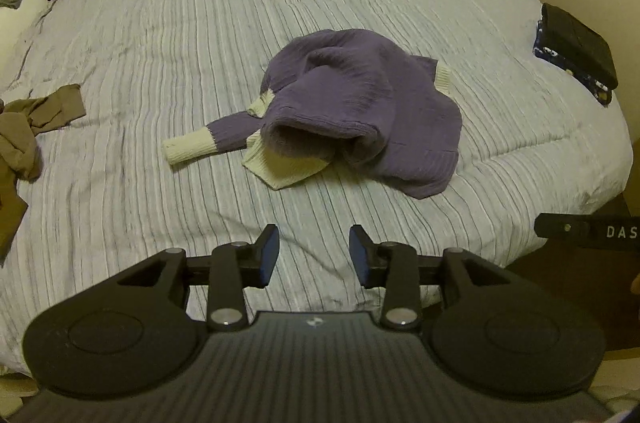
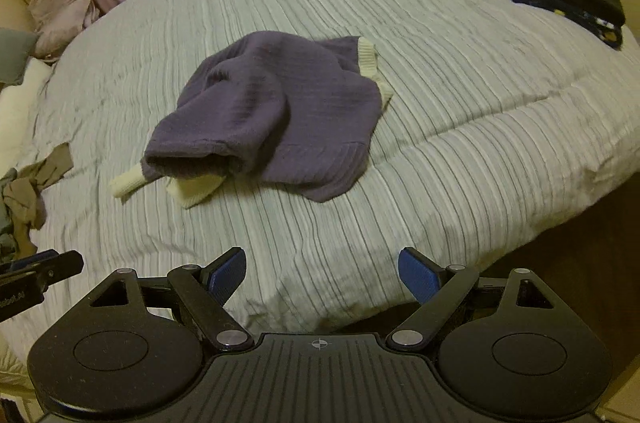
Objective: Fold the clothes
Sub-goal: 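Drop the purple cardigan onto the open bed with the left gripper, then move both open grippers toward the crumpled cardigan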
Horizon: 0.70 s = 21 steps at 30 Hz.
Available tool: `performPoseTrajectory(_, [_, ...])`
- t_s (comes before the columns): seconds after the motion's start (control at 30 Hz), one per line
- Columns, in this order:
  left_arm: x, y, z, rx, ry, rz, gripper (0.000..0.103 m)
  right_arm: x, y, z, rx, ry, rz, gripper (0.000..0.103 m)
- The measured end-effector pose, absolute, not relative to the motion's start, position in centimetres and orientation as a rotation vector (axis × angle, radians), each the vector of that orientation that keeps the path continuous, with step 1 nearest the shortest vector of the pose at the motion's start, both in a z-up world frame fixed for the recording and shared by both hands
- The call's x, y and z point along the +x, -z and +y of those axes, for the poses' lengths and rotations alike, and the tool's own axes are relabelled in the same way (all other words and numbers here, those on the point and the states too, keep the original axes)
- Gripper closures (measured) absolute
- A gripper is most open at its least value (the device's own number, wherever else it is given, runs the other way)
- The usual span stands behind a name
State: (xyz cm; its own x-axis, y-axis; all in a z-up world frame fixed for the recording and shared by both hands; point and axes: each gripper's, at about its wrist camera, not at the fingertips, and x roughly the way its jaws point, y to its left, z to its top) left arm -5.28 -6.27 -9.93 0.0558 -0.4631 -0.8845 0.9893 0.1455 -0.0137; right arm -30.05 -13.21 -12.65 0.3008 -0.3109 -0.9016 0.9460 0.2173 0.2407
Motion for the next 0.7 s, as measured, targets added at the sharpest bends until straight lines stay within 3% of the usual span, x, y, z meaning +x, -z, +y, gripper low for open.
performPoseTrajectory(0.7, [-7.5, 9.5, -7.5, 0.714, 1.273, 0.896, 0.064, -31.1, 12.3, -13.6, 0.881, 1.029, 0.86, 0.017])
